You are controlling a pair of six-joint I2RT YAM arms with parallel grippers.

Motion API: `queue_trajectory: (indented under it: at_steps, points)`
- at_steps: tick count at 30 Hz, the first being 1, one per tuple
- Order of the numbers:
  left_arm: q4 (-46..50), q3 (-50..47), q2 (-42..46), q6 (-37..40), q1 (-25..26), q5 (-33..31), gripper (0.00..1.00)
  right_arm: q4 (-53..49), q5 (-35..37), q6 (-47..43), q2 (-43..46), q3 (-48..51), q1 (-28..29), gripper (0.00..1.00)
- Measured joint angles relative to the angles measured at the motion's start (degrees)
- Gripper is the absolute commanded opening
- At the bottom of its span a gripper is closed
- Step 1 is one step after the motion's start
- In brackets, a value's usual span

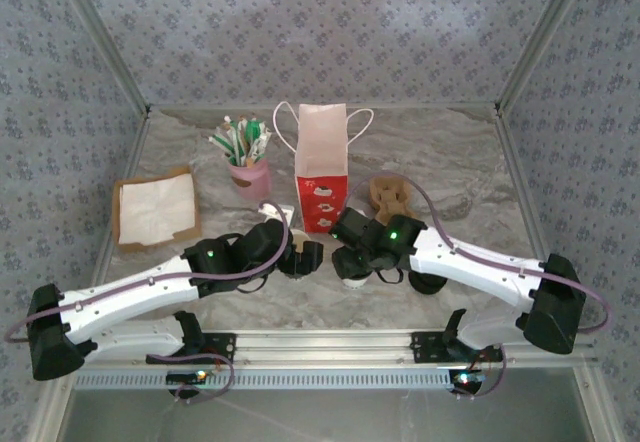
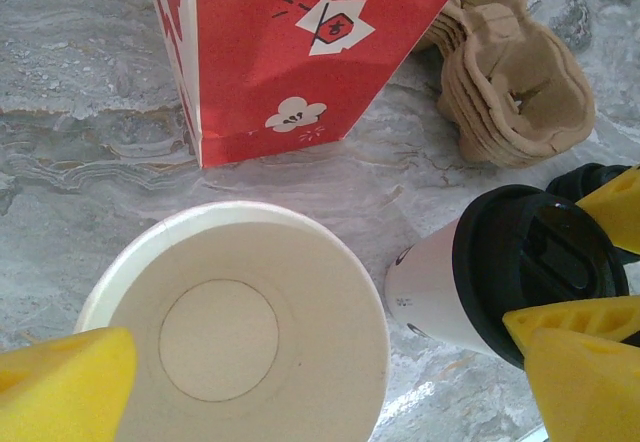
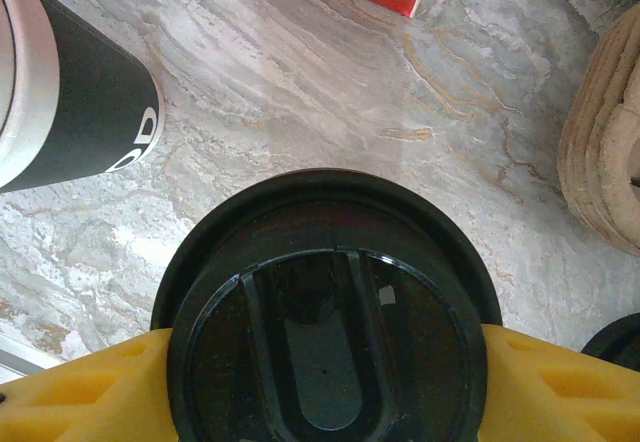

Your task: Pack the takeout coffee

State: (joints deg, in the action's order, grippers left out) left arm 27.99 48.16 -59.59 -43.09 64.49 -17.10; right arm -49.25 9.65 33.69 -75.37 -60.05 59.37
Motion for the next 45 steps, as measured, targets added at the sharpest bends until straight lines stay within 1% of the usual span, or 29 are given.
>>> queue_trajectory:
  at_steps: [28, 39, 45]
  points:
    - [-0.9, 0.0, -0.6, 0.2, -0.4, 0.7, 0.99, 1.3, 0.3, 0.3, 0.1, 1.5, -0.5, 0.67]
    - [-0.9, 0.0, -0.6, 0.2, -0.4, 1.1, 0.99, 2.8, 4.7, 2.3, 0.3, 3.4, 2.8, 0.67]
    - [-0.9, 0.0, -0.7, 0.2, -0.4, 1.3, 0.99, 3.3, 6.1, 3.4, 0.3, 4.5, 3.6, 0.67]
